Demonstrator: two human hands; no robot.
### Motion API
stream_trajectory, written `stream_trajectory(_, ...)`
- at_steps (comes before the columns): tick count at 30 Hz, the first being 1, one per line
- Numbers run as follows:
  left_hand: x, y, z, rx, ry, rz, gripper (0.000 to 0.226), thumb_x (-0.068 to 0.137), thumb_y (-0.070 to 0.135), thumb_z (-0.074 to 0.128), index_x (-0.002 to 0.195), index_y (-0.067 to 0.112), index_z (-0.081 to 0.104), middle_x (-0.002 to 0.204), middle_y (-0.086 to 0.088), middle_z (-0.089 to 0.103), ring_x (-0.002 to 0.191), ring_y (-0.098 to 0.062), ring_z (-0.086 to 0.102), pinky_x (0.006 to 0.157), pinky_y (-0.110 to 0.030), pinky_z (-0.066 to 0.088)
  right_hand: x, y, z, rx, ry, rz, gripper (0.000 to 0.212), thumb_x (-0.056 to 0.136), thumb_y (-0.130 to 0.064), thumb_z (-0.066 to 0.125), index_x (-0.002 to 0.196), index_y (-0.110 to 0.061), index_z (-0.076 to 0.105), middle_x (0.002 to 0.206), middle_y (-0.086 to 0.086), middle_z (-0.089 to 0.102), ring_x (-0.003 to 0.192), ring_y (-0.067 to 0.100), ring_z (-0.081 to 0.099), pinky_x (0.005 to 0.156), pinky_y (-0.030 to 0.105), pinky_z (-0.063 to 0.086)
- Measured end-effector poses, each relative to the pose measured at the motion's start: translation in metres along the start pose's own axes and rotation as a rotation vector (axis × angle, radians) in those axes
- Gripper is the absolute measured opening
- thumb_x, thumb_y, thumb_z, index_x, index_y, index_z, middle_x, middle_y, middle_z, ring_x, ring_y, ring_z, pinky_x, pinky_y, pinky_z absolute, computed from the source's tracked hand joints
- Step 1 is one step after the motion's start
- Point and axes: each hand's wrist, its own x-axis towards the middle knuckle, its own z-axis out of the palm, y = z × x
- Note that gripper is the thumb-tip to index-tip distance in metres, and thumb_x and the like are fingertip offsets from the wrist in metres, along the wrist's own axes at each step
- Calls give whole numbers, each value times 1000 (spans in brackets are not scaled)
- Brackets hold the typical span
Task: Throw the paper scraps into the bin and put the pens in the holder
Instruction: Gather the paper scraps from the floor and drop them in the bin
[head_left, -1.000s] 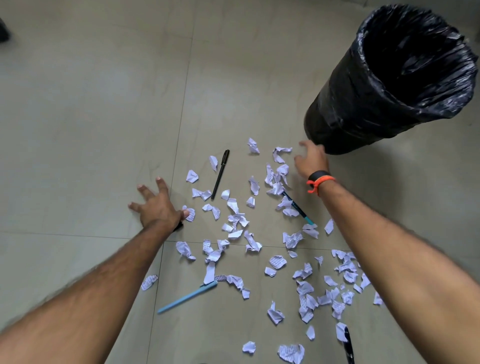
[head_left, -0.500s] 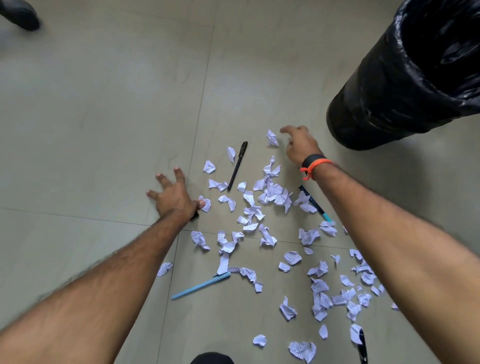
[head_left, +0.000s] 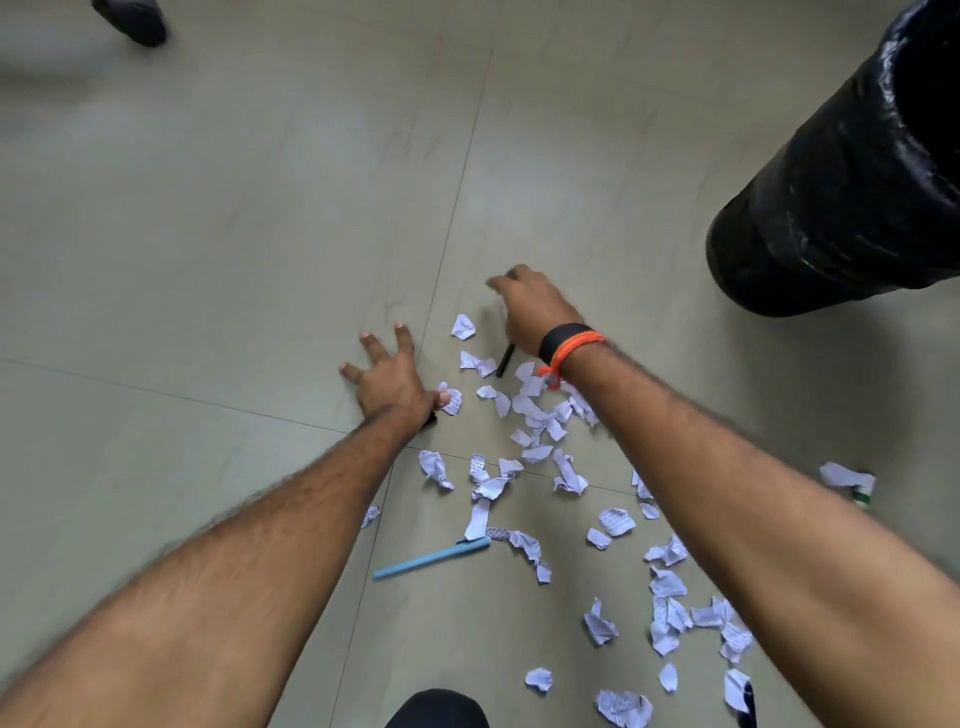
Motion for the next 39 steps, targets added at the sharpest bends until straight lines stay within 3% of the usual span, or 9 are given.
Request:
stream_trajectory(6, 1, -1, -10, -2, -23, 18, 121, 59, 71, 72, 152, 26, 9, 158, -24, 8, 139, -47, 28, 115, -56, 19, -20, -43, 37, -79, -167, -141, 25, 83, 3, 55, 107, -3, 61, 117, 19, 49, 110, 37, 52, 88, 46, 50)
stream_trajectory(9, 3, -8, -23, -96, -19, 47, 103, 63, 66, 74, 145, 22, 31, 148, -20, 35, 124, -35, 52, 108, -49, 32, -38, -44, 42, -56, -186, -202, 25, 87, -1, 54, 109, -5, 66, 111, 18, 56, 104, 37, 58, 81, 39, 47)
stream_trajectory(13, -7, -28, -26, -372, 127, 36, 58, 80, 33, 74, 132, 20, 54, 129, -9, 62, 119, -31, 56, 94, -35, 45, -29, -30, 30, -4, 86, -49, 56, 75, 16, 45, 126, -3, 56, 124, 20, 56, 120, 37, 47, 99, 39, 39)
stream_trajectory(16, -15, -33, -22, -440, 220, -70, 42, 85, 24, 69, 126, 20, 59, 128, -7, 61, 115, -30, 58, 83, -32, 44, -17, -29, 26, -183, 96, 102, 53, 77, 9, 47, 128, -6, 49, 126, 19, 56, 131, 38, 36, 109, 47, 31)
stream_trajectory(20, -16, -33, -15, -410, 153, -65, 39, 86, 27, 69, 122, 17, 59, 124, -7, 61, 112, -30, 59, 77, -30, 40, -31, -43, 40, -294, -6, 65, 40, 83, 3, 42, 121, -4, 55, 130, 18, 55, 135, 35, 33, 115, 52, 20)
stream_trajectory(29, -17, -7, -1, -499, 18, 111, 33, 84, 12, 66, 117, 15, 63, 115, -4, 68, 109, -24, 62, 92, -30, 47, -124, -38, 65, -143, -79, -73, 48, 78, 11, 45, 120, -6, 59, 123, 14, 64, 134, 36, 39, 105, 40, 34)
stream_trajectory(33, -26, 4, 7, -447, 187, 198, 36, 87, 5, 51, 121, 15, 61, 123, -7, 63, 120, -27, 52, 98, -33, 43, -133, -8, 59, 76, 153, 114, 48, 78, 12, 46, 118, -10, 63, 117, 12, 65, 119, 34, 48, 92, 39, 46)
stream_trajectory(36, -34, 11, 15, -284, 240, 298, 41, 92, 11, 53, 132, 8, 50, 135, -15, 50, 128, -34, 38, 108, -35, 31, -121, 21, 57, 110, 216, 269, 68, 74, 13, 44, 135, -16, 52, 140, 16, 48, 130, 36, 36, 108, 43, 38)
stream_trajectory(39, -47, 22, 32, -204, 120, 427, 42, 92, 19, 56, 131, 6, 49, 133, -16, 47, 122, -35, 44, 105, -37, 34, -111, 34, 56, 7, 40, 261, 80, 76, 7, 46, 147, -27, 33, 153, 19, 25, 141, 40, 20, 113, 53, 30)
